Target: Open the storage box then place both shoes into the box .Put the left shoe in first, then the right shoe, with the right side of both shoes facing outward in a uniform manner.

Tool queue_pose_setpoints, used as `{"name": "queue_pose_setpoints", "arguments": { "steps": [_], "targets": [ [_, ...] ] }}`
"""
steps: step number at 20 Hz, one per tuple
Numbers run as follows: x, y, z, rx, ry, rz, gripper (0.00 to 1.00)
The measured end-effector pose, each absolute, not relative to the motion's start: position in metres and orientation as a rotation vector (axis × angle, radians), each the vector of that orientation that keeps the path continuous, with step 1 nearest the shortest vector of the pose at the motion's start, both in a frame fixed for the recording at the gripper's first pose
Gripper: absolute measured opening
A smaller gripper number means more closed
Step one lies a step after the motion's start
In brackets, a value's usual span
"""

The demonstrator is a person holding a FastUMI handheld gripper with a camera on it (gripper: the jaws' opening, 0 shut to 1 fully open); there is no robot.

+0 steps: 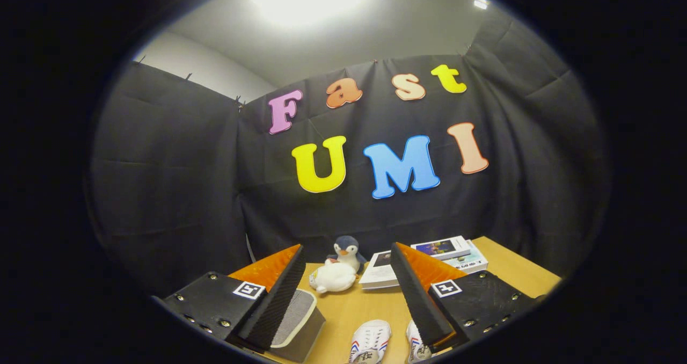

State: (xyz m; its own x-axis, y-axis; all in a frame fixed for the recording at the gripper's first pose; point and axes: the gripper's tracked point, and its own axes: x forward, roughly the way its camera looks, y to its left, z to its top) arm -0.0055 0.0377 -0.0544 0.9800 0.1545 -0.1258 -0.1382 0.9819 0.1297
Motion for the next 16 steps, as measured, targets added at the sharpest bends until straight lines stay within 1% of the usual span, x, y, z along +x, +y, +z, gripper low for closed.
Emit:
{"name": "queue_pose_setpoints", "arguments": {
  "steps": [10, 16],
  "targets": [
    [-0.016, 0.074, -0.132, 0.399, 0.403, 0.236, 0.98],
    [-0.025, 0.088, -0.172, 0.649, 0.560, 0.243, 0.98]
  ]
}}
